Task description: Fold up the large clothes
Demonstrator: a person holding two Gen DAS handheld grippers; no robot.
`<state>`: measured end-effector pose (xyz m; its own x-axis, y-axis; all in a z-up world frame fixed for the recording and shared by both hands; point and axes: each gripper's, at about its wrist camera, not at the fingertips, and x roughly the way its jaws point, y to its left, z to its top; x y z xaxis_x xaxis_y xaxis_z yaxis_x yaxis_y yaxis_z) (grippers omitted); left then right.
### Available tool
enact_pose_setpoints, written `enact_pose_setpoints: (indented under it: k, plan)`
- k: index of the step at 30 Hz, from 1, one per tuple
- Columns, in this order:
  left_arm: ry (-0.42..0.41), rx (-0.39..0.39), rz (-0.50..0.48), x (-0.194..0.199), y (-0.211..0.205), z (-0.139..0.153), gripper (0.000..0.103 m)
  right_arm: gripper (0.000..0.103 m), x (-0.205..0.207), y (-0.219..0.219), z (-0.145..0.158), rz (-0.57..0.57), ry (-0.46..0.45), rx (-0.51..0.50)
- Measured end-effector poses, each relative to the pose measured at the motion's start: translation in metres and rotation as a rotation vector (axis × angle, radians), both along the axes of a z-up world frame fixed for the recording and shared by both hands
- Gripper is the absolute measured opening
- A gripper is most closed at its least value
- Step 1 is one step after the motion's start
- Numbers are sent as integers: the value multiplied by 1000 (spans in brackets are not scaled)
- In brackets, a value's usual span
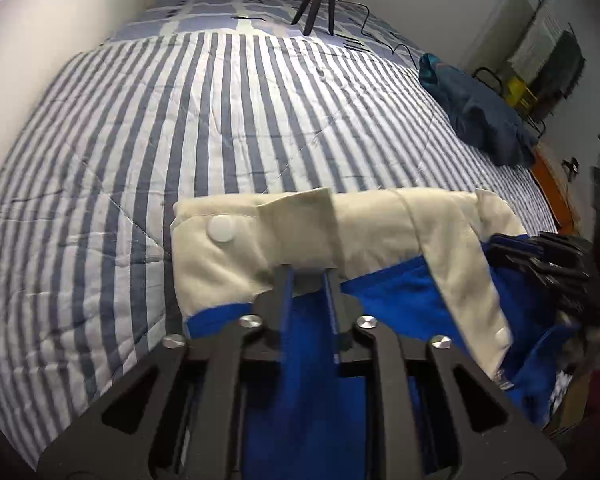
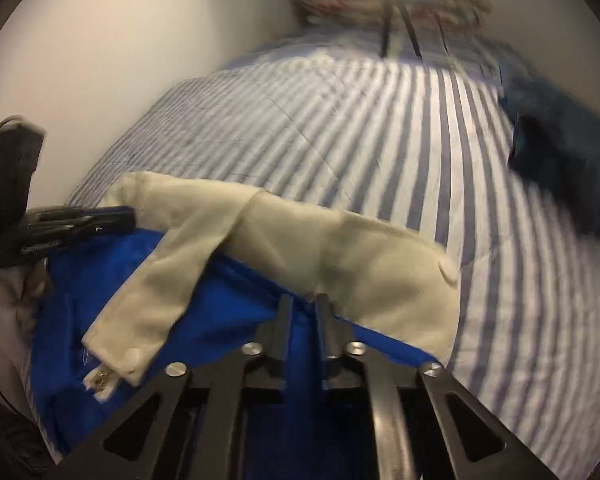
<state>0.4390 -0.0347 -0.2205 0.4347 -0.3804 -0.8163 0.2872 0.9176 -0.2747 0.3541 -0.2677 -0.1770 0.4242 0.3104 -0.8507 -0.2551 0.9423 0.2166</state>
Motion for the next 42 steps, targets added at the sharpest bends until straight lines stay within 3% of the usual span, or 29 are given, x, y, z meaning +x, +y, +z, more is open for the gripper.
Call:
enact_pose_setpoints:
  k: [3, 5, 10, 14, 19, 23, 24, 27, 29, 31, 32, 37, 42]
  plan:
    - [6, -16, -5, 3, 0, 2, 13, 5, -1, -6, 11, -19, 29, 26]
    - [5, -1, -5, -1, 2, 12, 13, 13, -9, -13, 25, -34, 28, 26]
    - [-25, -46, -4, -43, 25, 45, 13, 17, -63, -44, 51, -21, 5, 58]
    - [5, -55, -24, -77, 38, 41, 13, 17, -96, -55, 37, -15, 52, 80]
    - [64, -20, -23, -89, 40, 12, 12, 14, -117, -43, -1, 30, 108, -7]
    - [68, -58, -20, -92, 44, 1, 11, 14, -116, -51, 4, -14, 125, 34]
    - [82, -83, -3, -91, 48, 2, 11, 15, -118, -52, 8, -15, 116, 32]
    - [100, -134, 32, -99, 61, 12, 11, 35, -133, -56, 30, 13, 50, 38]
    - [68, -152, 51, -108, 72, 25, 23, 66, -145, -66, 44, -2, -13, 93]
    - [51, -223, 111, -115, 91, 34, 71, 74, -148, -78, 49, -33, -42, 157]
    - [50, -269, 144, -116, 100, 36, 78, 73, -146, -81, 49, -41, -38, 180]
    - [193, -576, 301, -102, 140, 11, 80, 74, -125, -97, 25, -123, 40, 272]
    - [294, -697, 322, -83, 144, -15, 80, 74, -110, -108, -2, -156, 120, 389]
